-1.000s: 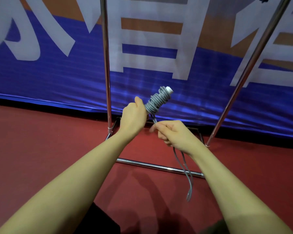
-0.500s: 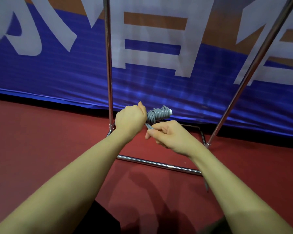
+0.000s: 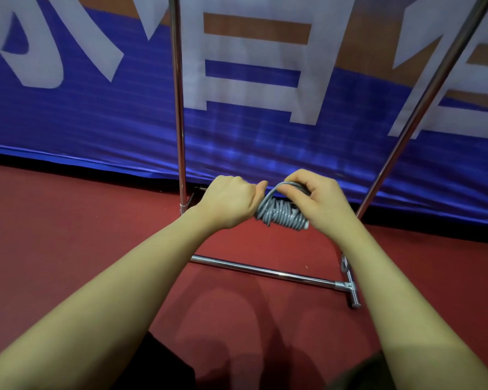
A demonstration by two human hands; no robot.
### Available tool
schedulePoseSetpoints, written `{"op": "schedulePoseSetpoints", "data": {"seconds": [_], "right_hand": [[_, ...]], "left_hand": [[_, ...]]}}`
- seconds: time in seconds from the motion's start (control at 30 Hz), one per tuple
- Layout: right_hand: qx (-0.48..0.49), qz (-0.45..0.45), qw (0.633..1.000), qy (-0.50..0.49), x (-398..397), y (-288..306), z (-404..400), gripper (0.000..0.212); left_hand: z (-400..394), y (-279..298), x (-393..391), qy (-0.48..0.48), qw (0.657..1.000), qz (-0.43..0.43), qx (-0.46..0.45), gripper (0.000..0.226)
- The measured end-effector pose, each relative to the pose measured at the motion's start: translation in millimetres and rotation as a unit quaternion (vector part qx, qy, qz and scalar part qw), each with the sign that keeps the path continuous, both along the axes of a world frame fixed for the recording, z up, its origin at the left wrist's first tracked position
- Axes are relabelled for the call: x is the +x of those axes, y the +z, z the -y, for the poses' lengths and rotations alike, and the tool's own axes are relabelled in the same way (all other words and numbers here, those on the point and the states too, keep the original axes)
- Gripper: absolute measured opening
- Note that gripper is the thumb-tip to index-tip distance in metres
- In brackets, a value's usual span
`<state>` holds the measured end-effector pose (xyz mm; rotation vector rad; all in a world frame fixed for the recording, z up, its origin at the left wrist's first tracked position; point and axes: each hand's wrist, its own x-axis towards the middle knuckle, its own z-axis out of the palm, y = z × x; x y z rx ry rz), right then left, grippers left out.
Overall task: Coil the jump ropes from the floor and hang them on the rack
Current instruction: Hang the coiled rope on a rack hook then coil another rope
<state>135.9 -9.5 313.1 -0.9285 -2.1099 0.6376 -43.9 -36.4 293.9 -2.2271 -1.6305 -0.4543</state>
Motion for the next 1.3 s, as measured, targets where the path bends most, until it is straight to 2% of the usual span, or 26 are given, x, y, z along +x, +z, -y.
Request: {"op": "schedulePoseSetpoints", "data": {"seconds": [0.07, 0.2, 0.4, 0.47, 0.57, 0.63, 0.73, 0.83, 0.9, 1.03, 1.17, 1.3], "right_hand": [[-0.006, -0.047, 0.999, -0.019, 3, 2, 0, 0.013], [-0.075, -0.121, 0.990, -0.012, 3, 3, 3, 0.012], [-0.161, -0.170, 0.971, 0.051, 6, 3, 1, 0.017], [-0.188, -0.191, 0.962, 0.060, 4, 3, 1, 0.019], [-0.167, -0.167, 0.970, 0.050, 1, 1, 2, 0.030], [-0.153, -0.155, 0.974, 0.058, -2, -2, 2, 0.034], [-0.178, -0.141, 0.971, 0.074, -8, -11, 2, 0.028], [-0.151, -0.056, 0.983, 0.089, -16, -21, 5, 0.025], [-0.139, -0.008, 0.984, 0.108, -21, -24, 8, 0.026], [-0.105, 0.039, 0.984, 0.139, -29, -21, 19, 0.028], [-0.121, 0.032, 0.981, 0.147, -32, -18, 25, 0.022], [-0.120, 0.043, 0.980, 0.152, -32, -18, 27, 0.016]], "left_hand": [[2, 4, 2, -0.036, 0.999, 0.017, 0.034, 0.026], [1, 7, 1, -0.070, 0.990, 0.059, 0.103, 0.039], [11, 19, 10, -0.138, 0.976, 0.154, 0.066, 0.038], [12, 23, 10, -0.134, 0.965, 0.219, 0.048, 0.035], [16, 27, 13, -0.132, 0.914, 0.383, -0.004, 0.034], [18, 34, 18, -0.083, 0.873, 0.481, -0.002, 0.039], [12, 38, 19, 0.042, 0.818, 0.574, -0.012, 0.041], [3, 34, 15, 0.097, 0.764, 0.636, -0.039, 0.021], [-2, 30, 13, 0.122, 0.767, 0.628, -0.040, 0.023], [-8, 20, 10, 0.186, 0.831, 0.525, -0.021, 0.030], [-9, 14, 6, 0.229, 0.834, 0.502, -0.034, 0.022], [-5, 9, 3, 0.251, 0.858, 0.444, -0.059, 0.038]]}}
